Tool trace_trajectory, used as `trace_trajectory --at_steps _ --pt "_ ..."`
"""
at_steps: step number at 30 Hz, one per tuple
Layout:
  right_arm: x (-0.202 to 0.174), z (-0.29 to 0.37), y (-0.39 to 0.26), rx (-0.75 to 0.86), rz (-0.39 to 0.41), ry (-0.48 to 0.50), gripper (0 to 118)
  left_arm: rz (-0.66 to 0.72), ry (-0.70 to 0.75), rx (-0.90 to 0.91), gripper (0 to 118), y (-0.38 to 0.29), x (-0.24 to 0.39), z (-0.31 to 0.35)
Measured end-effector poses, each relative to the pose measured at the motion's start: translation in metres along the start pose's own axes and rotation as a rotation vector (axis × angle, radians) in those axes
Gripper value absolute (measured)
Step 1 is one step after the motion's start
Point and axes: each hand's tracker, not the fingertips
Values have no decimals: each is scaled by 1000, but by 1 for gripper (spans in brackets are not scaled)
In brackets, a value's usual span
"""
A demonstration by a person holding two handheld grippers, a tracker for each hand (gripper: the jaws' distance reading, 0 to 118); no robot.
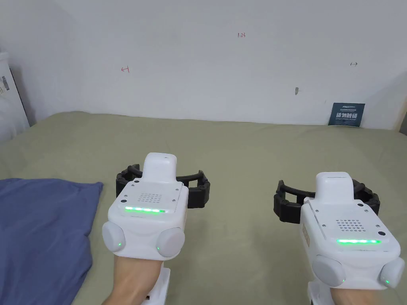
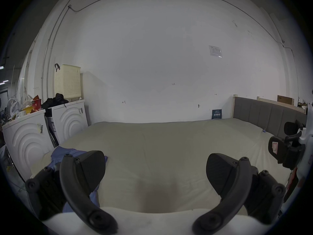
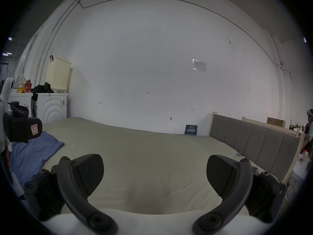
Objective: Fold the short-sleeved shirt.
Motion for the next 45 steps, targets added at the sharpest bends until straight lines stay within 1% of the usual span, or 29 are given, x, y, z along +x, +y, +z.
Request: trace_trajectory --at_steps 4,13,17,22,23,24,25,26,27,28,29,30,31,32,37,40,42,43,45 --pt "0 -1 0 -6 4 -7 118 4 1 1 118 1 -1 -1" --pt "2 -3 1 -15 -16 -16 118 6 10 3 118 4 -3 0" --pt "1 -4 2 -13 1 -18 118 20 10 -5 118 5 -6 -1" --pt "2 -4 4 -11 -7 -20 118 20 9 -10 118 6 -7 -2" --pt "2 -5 5 -10 -7 -20 118 20 9 -11 117 7 -7 -2" --pt "2 -5 6 -12 -7 -21 116 20 10 -12 112 7 -7 -3" --pt "3 -4 7 -16 -10 -26 110 20 14 -14 100 7 -8 -3" --pt "4 -4 9 -22 -15 -26 92 22 14 -23 70 8 -8 -3" --pt "5 -4 10 -32 -19 -18 29 36 14 -11 0 8 -9 -2" --pt "5 -5 10 -47 -14 -19 0 27 33 -12 0 5 -6 -3" --pt "5 -8 8 -77 -1 -55 0 18 44 -1 0 7 -3 -4" --pt "7 -8 12 -39 -1 -82 0 16 41 -18 0 17 -2 -4" --pt "7 -10 15 -60 -11 -44 0 36 10 -32 0 21 -2 -2" --pt "8 -11 17 -75 -23 -37 0 42 3 -37 0 21 -4 -2" --pt "1 -18 25 -82 -16 -56 0 20 13 -38 0 7 -14 -6" --pt "-10 -21 27 -76 2 -33 0 9 32 -43 0 6 -26 -8" --pt "-26 -26 31 -78 22 -7 0 16 68 -51 0 5 -41 -9" --pt "-35 -30 29 -85 32 15 0 21 82 -53 0 5 -50 -10" --pt "-61 -36 30 -83 36 89 0 34 151 -59 0 3 -76 -6"
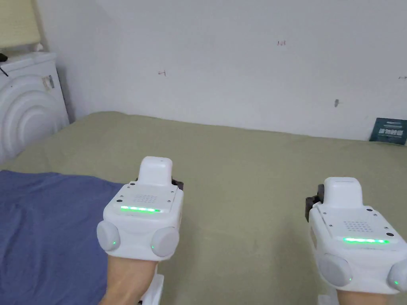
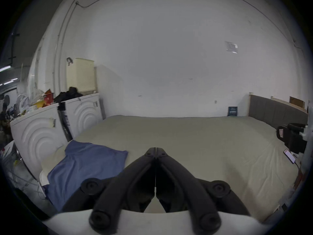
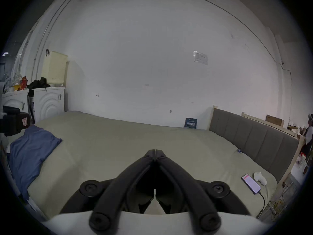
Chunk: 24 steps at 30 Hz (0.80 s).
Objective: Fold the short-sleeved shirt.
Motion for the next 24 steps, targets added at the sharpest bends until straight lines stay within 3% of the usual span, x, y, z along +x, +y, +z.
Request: trace_trajectory --at_steps 8,12,19,24 --pt "-133 -15 14 7 -50 343 0 66 283 -41 0 -10 -132 25" --pt "-193 -16 15 6 -42 470 0 105 417 -58 0 -18 -188 49" --pt "-250 -12 12 8 7 593 0 135 521 -89 0 -32 -239 76" --pt "-270 -11 12 -11 9 609 0 164 541 -108 0 -36 -263 70"
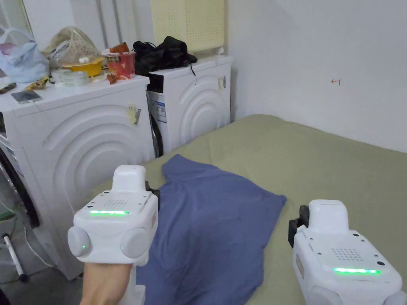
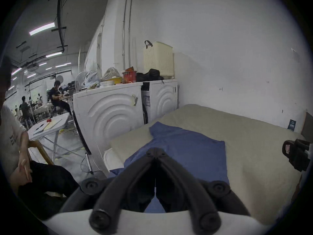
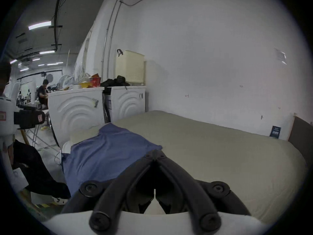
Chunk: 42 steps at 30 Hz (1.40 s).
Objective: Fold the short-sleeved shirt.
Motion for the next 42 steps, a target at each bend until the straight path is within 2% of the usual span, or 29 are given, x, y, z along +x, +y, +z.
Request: trace_trajectory --at_steps 10,14,16,18,22,23,24,25,27,28,29,30,35,37,38,39,40,42 --pt "5 -32 -14 -58 -23 -18 0 -45 -96 -102 0 -6 31 -72" --pt "12 -48 -28 -96 -21 -23 0 -34 -221 -271 0 -12 57 -135" --pt "15 -56 -36 -115 -18 -21 0 -36 -238 -338 0 -17 66 -178" --pt "19 -62 -46 -143 -26 -20 0 -98 -303 -475 0 -26 83 -218" --pt "25 -74 -64 -182 -18 -22 0 -158 -316 -601 0 -48 109 -278" --pt "26 -78 -68 -194 -14 -25 0 -170 -328 -625 0 -50 115 -274" --pt "29 -81 -72 -206 -12 -26 0 -160 -357 -647 5 -54 121 -282" --pt "31 -83 -75 -212 -11 -28 0 -168 -366 -675 24 -57 125 -290" --pt "37 -90 -89 -233 -11 -28 0 -184 -332 -664 108 -65 133 -291" --pt "39 -90 -92 -238 -11 -33 0 -196 -333 -677 118 -69 136 -293" --pt "42 -91 -95 -245 -15 -39 0 -202 -337 -694 118 -74 139 -296" --pt "45 -91 -99 -251 -19 -42 0 -196 -330 -662 113 -72 142 -295" --pt "60 -81 -105 -266 -30 -75 0 -245 -272 -709 112 -90 158 -300" --pt "71 -72 -107 -268 -38 -88 0 -265 -271 -690 106 -89 161 -294" --pt "76 -65 -105 -270 -39 -101 0 -264 -270 -693 92 -86 163 -289" --pt "82 -58 -104 -270 -41 -111 0 -271 -259 -658 52 -80 162 -284" --pt "89 -51 -104 -268 -42 -118 0 -300 -225 -616 0 -75 165 -277" --pt "104 -33 -98 -258 -43 -161 0 -353 -165 -566 1 -65 171 -268"
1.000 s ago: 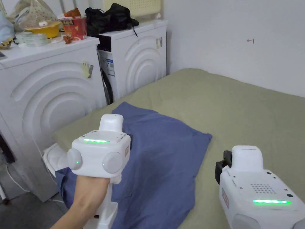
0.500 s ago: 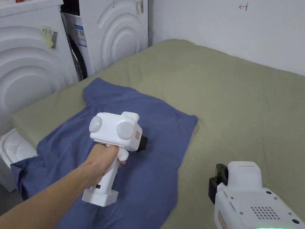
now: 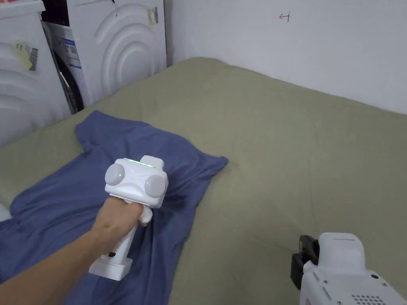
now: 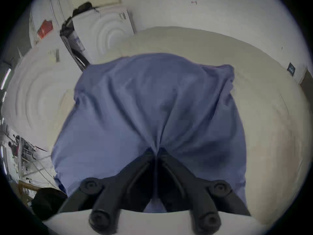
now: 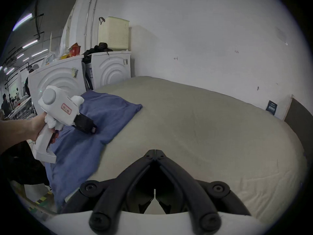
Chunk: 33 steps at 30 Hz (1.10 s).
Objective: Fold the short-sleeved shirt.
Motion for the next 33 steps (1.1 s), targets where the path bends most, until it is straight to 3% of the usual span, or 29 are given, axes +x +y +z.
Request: trace_trajectory --at_steps 5,11,24,27,33 --pt "49 46 8 41 -24 -85 0 90 -168 22 1 11 -4 57" --pt "112 117 9 87 -49 -199 0 -13 -247 164 1 37 48 150" --pt "243 234 -14 115 -175 -472 0 -297 -758 321 1 39 334 320" --pt "267 242 -22 103 -197 -531 0 -335 -870 287 1 41 392 318" --pt "298 230 -44 61 -248 -567 0 -417 -865 114 1 7 484 257"
